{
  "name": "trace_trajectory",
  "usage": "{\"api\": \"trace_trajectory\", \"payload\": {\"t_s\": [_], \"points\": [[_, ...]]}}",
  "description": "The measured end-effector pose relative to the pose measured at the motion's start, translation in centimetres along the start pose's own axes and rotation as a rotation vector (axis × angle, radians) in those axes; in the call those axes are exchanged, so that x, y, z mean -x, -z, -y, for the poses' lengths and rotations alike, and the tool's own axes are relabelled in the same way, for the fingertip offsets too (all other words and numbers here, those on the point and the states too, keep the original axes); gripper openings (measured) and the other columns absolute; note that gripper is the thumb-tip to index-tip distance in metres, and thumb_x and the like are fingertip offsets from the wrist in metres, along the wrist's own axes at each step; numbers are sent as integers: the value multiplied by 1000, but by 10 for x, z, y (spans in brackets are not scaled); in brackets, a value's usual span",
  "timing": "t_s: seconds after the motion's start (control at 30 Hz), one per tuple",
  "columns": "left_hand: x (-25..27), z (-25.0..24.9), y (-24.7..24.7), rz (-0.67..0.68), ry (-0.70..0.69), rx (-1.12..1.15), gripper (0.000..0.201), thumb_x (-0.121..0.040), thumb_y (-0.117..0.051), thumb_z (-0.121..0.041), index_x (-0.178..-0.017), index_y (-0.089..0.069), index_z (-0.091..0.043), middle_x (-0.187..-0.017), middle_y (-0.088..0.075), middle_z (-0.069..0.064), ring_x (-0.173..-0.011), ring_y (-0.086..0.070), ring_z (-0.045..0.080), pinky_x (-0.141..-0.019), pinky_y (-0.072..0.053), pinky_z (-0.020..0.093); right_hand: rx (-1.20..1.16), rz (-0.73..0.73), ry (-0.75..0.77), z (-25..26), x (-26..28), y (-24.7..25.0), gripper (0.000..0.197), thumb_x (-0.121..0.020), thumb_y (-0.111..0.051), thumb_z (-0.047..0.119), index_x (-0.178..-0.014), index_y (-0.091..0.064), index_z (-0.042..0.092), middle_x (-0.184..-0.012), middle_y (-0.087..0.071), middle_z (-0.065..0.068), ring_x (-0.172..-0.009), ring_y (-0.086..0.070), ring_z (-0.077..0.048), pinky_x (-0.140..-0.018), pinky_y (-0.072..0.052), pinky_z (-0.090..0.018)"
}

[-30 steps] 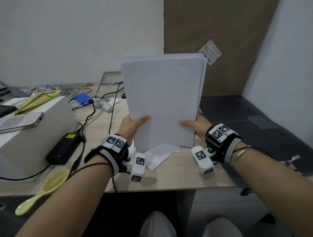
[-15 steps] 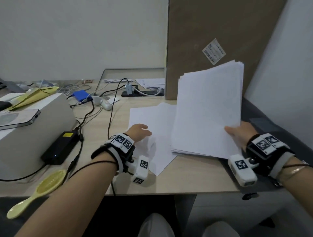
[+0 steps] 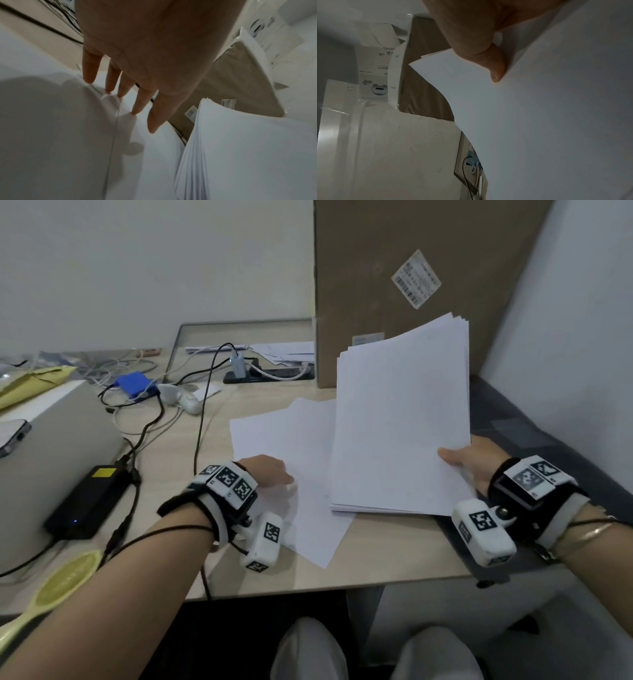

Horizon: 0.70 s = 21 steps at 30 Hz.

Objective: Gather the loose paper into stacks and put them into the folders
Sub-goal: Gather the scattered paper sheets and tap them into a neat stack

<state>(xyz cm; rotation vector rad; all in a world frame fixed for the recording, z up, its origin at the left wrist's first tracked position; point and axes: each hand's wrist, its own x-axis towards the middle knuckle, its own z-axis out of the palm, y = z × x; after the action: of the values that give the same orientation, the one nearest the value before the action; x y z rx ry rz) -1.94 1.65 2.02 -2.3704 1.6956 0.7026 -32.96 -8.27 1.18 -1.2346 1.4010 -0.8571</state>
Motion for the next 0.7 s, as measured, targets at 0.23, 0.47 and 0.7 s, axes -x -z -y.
{"api": "trace_trajectory", "payload": {"t_s": [0.23, 0.47, 0.7], "points": [[48, 17, -3, 52, 28, 140, 37, -95, -50, -41, -122, -61, -18, -122, -64, -4, -108, -58, 15, -89, -45, 29, -12, 109, -48, -8, 18, -2, 34, -89, -52, -7, -123, -54, -3, -104, -62, -14, -78, -59, -22, -74, -48, -31], [40, 35, -2, -228, 102, 484, 39, -89, -63, -22, -125, -60, -6, -128, -61, 9, -114, -57, 24, -89, -44, 29, 67, 205, -134, -5, 34, -6, 28, -91, -49, -5, -117, -55, 2, -103, -63, -17, -90, -61, -32, -87, -48, -44], [-6, 57, 1, -345, 256, 462, 68, -87, -66, -29, -144, -36, -9, -146, -43, 13, -131, -44, 31, -104, -36, 34, 187, 182, -174, -16, 18, -4, 37, -86, -62, 3, -123, -57, 0, -117, -65, -19, -108, -61, -38, -102, -42, -54]]}}
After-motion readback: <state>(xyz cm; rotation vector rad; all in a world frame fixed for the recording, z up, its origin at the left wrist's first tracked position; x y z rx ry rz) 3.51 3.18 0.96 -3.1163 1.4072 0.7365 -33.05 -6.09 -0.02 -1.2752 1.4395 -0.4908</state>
